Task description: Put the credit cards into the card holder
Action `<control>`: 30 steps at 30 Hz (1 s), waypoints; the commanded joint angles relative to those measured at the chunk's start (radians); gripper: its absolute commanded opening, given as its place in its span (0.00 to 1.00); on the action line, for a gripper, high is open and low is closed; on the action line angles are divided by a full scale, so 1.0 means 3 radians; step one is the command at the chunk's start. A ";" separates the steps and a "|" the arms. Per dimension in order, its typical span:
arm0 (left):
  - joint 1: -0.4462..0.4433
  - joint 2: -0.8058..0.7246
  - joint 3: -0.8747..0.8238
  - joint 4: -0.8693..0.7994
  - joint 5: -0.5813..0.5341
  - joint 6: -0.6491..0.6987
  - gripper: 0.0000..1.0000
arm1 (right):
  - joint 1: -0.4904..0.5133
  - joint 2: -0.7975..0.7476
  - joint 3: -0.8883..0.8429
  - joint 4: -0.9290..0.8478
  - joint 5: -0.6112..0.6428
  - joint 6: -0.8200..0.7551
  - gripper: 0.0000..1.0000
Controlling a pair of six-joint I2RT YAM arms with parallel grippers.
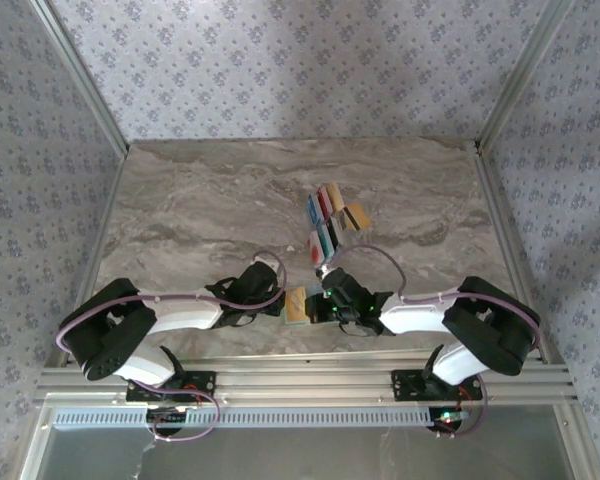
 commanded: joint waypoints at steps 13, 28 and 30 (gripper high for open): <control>-0.0015 0.0073 -0.0062 -0.0111 -0.0032 0.0004 0.09 | 0.0060 -0.0423 0.0200 -0.0982 0.0254 -0.0141 0.47; -0.0003 -0.0230 -0.0051 -0.0270 0.0034 0.0066 0.12 | -0.0116 -0.1007 0.0195 -0.2039 0.1192 -0.0110 0.62; -0.0003 -0.0217 -0.0059 -0.0256 0.0047 0.0061 0.12 | -0.0119 -0.0940 0.0190 -0.1960 0.1193 -0.0141 0.64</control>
